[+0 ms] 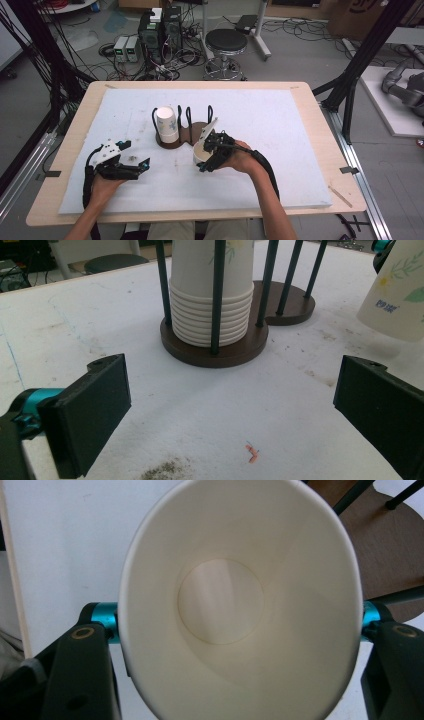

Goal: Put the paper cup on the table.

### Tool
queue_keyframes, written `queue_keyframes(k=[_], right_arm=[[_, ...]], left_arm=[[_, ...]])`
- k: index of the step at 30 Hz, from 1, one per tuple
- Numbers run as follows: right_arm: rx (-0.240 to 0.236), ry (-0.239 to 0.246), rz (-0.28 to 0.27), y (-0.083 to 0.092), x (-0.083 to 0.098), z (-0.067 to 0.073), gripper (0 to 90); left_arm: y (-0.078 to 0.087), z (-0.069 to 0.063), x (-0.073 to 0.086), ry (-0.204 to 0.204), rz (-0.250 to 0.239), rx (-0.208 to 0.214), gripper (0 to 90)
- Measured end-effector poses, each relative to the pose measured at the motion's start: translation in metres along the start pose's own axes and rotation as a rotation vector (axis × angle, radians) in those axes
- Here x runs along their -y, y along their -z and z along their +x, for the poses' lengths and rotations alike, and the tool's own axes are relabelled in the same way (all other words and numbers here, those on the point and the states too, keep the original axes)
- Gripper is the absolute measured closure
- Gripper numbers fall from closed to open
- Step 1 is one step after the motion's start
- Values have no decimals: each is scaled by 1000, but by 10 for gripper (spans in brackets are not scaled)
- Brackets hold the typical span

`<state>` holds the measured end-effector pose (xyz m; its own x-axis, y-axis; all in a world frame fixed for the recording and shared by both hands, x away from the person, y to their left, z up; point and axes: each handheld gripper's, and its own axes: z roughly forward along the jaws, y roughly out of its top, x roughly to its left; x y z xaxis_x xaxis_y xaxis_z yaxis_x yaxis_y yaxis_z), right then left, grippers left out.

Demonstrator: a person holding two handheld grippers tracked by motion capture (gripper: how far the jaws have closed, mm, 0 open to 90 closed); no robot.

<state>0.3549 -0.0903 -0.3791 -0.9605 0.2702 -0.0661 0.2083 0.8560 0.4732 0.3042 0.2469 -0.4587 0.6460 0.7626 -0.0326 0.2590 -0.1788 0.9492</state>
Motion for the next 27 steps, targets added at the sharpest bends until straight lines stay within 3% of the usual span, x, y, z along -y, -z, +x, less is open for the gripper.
queue_keyframes(k=[17,27], right_arm=[[39,44,121,-21,-11,7,314],[45,46,117,-24,-14,7,311]], left_arm=[[0,-1,0,-7,2,0,18],[0,-1,0,-7,1,1,18]])
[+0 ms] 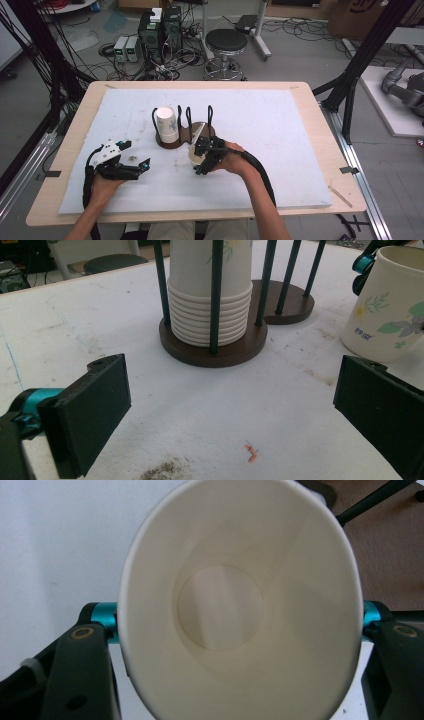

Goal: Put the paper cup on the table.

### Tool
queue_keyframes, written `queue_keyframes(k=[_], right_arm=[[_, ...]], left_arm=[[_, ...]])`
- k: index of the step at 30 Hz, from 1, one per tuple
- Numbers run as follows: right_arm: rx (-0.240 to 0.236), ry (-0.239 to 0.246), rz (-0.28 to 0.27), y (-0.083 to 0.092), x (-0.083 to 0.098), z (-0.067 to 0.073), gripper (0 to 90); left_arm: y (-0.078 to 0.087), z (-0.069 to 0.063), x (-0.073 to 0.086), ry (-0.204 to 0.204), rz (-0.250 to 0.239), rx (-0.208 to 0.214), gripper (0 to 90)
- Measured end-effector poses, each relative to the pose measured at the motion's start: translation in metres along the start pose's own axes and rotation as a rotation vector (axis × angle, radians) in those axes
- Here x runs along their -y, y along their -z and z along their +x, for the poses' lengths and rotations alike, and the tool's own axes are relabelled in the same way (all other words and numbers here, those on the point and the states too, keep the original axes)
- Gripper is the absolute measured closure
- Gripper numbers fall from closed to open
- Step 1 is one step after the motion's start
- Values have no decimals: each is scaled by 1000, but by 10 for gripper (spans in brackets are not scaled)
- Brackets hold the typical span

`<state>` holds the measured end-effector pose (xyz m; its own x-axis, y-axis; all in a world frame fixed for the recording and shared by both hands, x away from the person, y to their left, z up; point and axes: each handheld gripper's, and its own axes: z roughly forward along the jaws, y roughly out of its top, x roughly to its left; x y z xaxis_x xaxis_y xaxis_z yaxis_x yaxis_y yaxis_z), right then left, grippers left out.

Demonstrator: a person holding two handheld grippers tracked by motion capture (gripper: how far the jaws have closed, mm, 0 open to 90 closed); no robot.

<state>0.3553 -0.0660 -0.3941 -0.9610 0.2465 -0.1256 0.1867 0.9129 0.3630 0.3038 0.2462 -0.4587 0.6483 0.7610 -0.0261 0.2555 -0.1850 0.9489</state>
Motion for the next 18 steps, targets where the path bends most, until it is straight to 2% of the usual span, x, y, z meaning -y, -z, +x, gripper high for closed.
queue_keyframes(k=[5,9,10,18], right_arm=[[2,2,-4,-1,0,0,278],[18,-7,7,-5,0,1,208],[10,-17,-7,-7,2,0,189],[8,-47,-36,-10,12,-1,187]], left_arm=[[0,0,0,0,0,3,18],[0,1,0,2,-3,3,18],[0,1,0,2,-4,4,18],[0,1,0,6,-5,3,18]])
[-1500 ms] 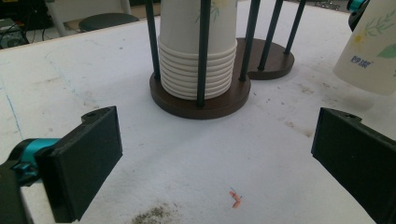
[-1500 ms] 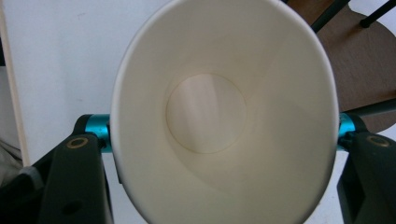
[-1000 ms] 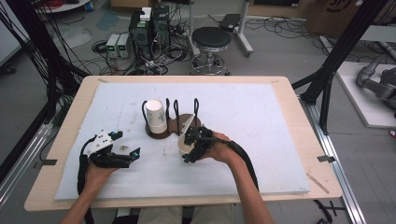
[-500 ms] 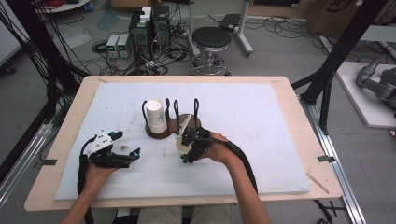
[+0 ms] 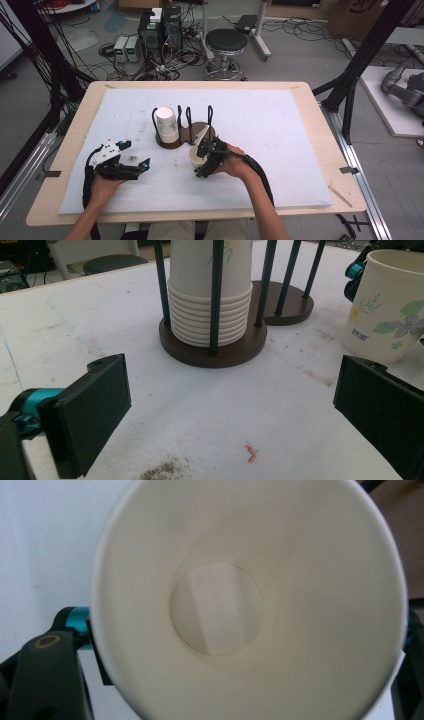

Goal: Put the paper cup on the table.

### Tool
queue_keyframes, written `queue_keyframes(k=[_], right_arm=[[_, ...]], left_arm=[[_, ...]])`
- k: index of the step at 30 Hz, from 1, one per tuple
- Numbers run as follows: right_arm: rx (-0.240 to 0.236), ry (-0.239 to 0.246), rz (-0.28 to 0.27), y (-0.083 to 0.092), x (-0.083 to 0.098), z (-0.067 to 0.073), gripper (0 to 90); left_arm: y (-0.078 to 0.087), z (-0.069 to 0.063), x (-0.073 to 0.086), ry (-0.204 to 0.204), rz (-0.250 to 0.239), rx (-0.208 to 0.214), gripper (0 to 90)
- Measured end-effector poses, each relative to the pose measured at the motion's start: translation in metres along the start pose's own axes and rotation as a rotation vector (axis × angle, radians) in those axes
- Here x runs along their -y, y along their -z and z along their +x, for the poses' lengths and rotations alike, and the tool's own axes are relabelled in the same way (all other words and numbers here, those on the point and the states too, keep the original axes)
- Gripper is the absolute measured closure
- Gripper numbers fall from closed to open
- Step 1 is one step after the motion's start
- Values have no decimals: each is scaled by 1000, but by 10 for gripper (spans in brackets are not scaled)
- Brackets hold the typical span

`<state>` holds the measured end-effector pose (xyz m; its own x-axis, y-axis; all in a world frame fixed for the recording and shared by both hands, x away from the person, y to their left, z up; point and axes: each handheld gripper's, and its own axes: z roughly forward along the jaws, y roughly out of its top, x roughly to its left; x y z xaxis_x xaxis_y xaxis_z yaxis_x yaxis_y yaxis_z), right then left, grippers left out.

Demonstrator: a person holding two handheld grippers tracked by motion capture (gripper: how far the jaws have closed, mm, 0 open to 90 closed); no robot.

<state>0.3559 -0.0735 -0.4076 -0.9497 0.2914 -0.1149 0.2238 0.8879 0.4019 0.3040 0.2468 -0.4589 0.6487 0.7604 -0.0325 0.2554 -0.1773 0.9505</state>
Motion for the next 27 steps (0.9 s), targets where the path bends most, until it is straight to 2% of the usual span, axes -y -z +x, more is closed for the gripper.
queue_keyframes(k=[7,10,16,27], right_arm=[[4,-20,-29,6,9,-1,187],[10,-49,-74,14,23,-3,187],[14,-82,-123,23,41,-3,187],[45,-126,-197,35,62,1,187]], left_arm=[[0,0,0,2,0,-1,18],[0,0,0,-1,1,0,18],[0,0,0,-1,2,-2,18],[0,0,0,-4,4,-4,18]])
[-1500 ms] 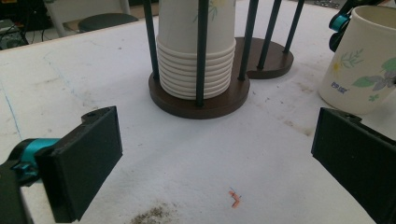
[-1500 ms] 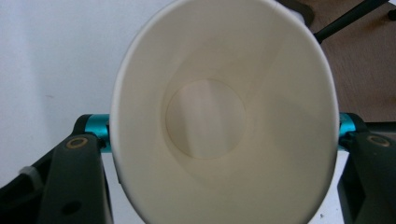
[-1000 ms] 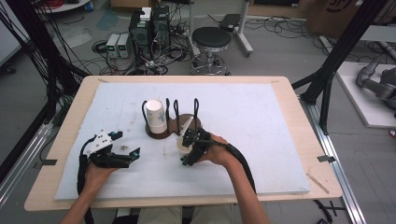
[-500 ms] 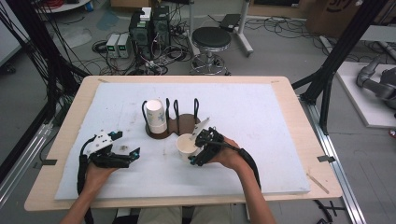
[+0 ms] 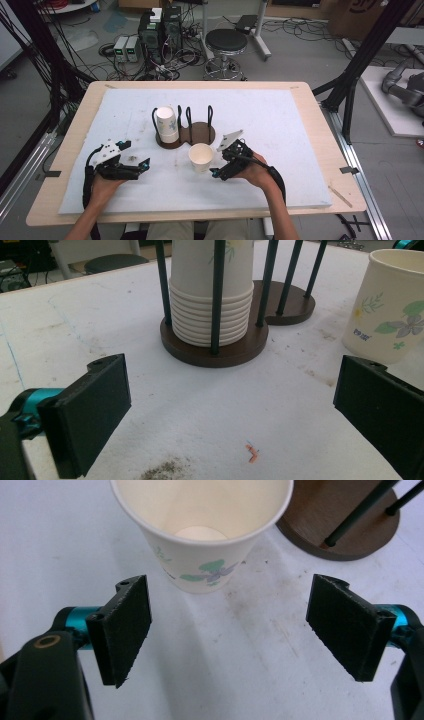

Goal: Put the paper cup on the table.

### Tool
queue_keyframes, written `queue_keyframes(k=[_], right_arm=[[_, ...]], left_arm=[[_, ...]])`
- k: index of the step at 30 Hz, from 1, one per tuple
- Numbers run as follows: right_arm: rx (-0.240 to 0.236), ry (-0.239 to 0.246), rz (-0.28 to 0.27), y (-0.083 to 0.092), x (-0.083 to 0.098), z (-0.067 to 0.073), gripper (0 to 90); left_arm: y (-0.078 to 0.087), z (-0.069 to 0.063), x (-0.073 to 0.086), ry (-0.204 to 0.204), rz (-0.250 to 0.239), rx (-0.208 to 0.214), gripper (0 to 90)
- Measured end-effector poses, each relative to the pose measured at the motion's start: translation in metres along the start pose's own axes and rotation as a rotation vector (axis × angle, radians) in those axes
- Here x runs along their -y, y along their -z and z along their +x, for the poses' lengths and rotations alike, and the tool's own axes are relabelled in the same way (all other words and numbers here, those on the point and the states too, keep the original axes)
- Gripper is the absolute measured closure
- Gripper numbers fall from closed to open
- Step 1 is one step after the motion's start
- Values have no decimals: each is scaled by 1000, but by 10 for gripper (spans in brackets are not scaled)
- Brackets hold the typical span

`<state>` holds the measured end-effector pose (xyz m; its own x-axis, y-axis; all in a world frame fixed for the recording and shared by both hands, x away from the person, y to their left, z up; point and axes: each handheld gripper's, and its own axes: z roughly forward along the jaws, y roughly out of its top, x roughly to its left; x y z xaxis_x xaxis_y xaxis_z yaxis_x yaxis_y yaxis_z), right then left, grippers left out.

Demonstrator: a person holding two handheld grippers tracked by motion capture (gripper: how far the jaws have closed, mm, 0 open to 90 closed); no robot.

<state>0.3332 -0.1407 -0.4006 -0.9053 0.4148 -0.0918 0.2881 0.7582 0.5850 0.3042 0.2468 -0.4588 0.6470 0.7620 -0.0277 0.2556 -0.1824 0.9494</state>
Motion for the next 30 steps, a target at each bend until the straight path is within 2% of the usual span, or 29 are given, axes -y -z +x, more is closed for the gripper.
queue_keyframes(k=[1,4,5,6,7,12,13,18,23,26,30], right_arm=[[6,-13,-38,4,6,1,187],[14,-28,-65,8,12,1,188],[30,-52,-87,12,19,-1,187],[30,-52,-87,12,19,-1,187],[37,-81,-118,16,26,-3,187],[53,-129,-162,20,39,-5,187],[65,-134,-184,22,45,-4,188],[98,-170,-218,22,56,-5,187],[154,-237,-306,23,71,-8,188],[170,-256,-326,22,75,-9,188],[155,-273,-351,19,81,-11,188]], left_arm=[[0,0,0,1,0,1,18],[0,0,0,2,-2,2,18],[0,0,0,2,-3,2,18],[0,0,0,2,-3,2,18],[1,0,0,5,-5,0,18],[0,1,0,5,-3,2,18],[0,1,0,13,-5,3,18],[1,0,0,7,-5,-3,18],[1,0,0,7,-12,-6,18],[1,0,1,11,-14,-8,18],[3,0,1,17,-30,-16,18]])
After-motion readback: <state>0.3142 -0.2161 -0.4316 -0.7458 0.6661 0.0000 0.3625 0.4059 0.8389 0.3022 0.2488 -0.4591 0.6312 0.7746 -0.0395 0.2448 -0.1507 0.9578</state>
